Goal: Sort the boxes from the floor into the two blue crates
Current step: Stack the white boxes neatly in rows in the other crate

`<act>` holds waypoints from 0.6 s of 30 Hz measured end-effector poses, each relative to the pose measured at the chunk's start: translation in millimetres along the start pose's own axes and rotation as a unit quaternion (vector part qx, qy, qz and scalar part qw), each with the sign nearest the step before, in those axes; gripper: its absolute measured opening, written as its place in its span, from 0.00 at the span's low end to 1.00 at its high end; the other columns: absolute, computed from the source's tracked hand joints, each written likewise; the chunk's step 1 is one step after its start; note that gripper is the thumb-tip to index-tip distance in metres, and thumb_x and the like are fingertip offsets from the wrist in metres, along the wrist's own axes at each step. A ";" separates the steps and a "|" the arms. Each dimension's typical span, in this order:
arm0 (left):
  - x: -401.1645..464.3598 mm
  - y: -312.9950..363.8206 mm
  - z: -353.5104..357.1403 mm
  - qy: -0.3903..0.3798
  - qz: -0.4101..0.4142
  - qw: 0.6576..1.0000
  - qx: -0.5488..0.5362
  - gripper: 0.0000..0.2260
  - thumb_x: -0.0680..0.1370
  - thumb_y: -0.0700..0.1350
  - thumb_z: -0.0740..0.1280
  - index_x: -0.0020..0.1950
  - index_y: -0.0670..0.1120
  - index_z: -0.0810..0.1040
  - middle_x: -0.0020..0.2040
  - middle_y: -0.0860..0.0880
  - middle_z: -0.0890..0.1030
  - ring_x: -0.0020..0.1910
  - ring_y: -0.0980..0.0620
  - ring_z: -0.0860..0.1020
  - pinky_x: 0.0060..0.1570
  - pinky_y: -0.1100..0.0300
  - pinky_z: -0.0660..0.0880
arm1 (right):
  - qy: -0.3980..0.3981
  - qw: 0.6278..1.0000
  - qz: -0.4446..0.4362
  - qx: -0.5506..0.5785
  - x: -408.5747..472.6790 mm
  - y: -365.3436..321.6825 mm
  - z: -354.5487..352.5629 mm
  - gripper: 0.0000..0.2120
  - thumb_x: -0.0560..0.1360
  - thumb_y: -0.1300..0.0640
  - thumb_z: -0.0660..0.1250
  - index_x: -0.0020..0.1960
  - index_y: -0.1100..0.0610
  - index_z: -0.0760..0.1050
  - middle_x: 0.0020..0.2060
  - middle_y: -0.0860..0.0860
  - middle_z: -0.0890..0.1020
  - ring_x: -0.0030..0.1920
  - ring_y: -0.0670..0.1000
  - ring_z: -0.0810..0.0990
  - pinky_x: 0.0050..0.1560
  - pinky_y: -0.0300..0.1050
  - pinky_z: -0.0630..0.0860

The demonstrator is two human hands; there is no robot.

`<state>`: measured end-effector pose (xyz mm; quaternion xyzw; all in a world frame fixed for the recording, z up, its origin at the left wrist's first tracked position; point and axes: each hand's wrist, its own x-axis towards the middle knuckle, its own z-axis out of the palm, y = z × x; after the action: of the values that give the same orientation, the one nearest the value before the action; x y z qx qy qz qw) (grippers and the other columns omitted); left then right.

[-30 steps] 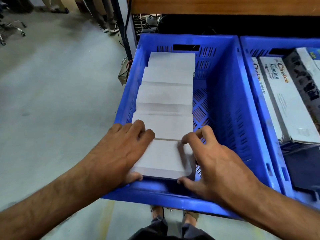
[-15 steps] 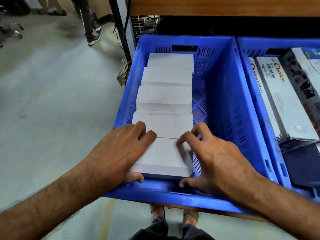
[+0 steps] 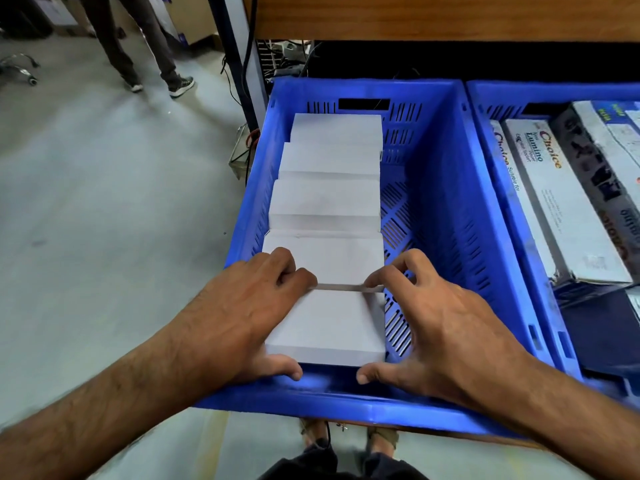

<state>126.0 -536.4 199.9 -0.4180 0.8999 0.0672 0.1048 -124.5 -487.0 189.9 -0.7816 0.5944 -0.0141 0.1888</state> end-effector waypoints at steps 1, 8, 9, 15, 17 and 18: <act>-0.2 0.2 0.2 0.002 -0.001 1.000 -0.003 0.40 0.62 0.75 0.71 0.69 0.57 0.70 0.57 0.56 0.69 0.50 0.54 0.72 0.50 0.58 0.74 | 0.000 1.000 0.002 0.001 0.1 0.4 -0.5 0.47 0.54 0.19 0.68 0.66 0.41 0.65 0.60 0.41 0.66 0.30 0.33 0.61 0.32 0.39 0.61; -2.8 1.3 0.6 0.020 -0.007 0.999 -0.048 0.39 0.67 0.77 0.67 0.72 0.59 0.68 0.60 0.57 0.68 0.55 0.55 0.72 0.56 0.60 0.73 | 0.020 0.999 0.017 0.027 2.5 5.4 -4.5 0.47 0.55 0.17 0.68 0.67 0.38 0.63 0.61 0.38 0.64 0.34 0.36 0.68 0.39 0.41 0.65; -2.9 1.5 0.2 0.034 -0.009 0.998 -0.056 0.37 0.69 0.77 0.64 0.72 0.58 0.69 0.61 0.57 0.68 0.57 0.55 0.72 0.58 0.60 0.73 | 0.031 0.999 0.020 0.036 3.0 6.1 -4.6 0.46 0.56 0.17 0.66 0.67 0.38 0.63 0.61 0.38 0.64 0.38 0.39 0.72 0.40 0.41 0.66; 43.8 7.1 -6.6 0.155 -0.056 0.984 -0.064 0.31 0.82 0.67 0.47 0.79 0.52 0.66 0.79 0.49 0.64 0.75 0.50 0.66 0.74 0.52 0.64 | 0.180 0.959 0.068 0.210 37.1 14.4 1.0 0.27 0.77 0.30 0.61 0.71 0.42 0.67 0.65 0.37 0.69 0.62 0.36 0.72 0.59 0.41 0.75; 77.4 5.9 -8.4 0.149 -0.079 0.986 -0.014 0.32 0.83 0.67 0.43 0.83 0.52 0.54 0.84 0.46 0.51 0.81 0.49 0.54 0.79 0.54 0.52 | 0.208 0.935 0.098 0.270 60.1 18.1 -1.9 0.25 0.79 0.35 0.62 0.72 0.43 0.66 0.65 0.37 0.70 0.60 0.32 0.70 0.58 0.30 0.69; 89.9 4.2 -3.3 0.135 -0.081 0.987 0.001 0.32 0.83 0.66 0.42 0.84 0.52 0.50 0.84 0.46 0.45 0.82 0.49 0.50 0.80 0.54 0.48 | 0.207 0.928 0.109 0.292 70.9 19.0 3.2 0.25 0.79 0.37 0.63 0.73 0.43 0.65 0.65 0.36 0.69 0.59 0.30 0.68 0.56 0.25 0.66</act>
<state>65.8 -600.7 181.2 -0.4949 0.8689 0.0003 -0.0123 -120.5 -556.6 166.6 -0.6024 0.6712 -0.3274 0.2818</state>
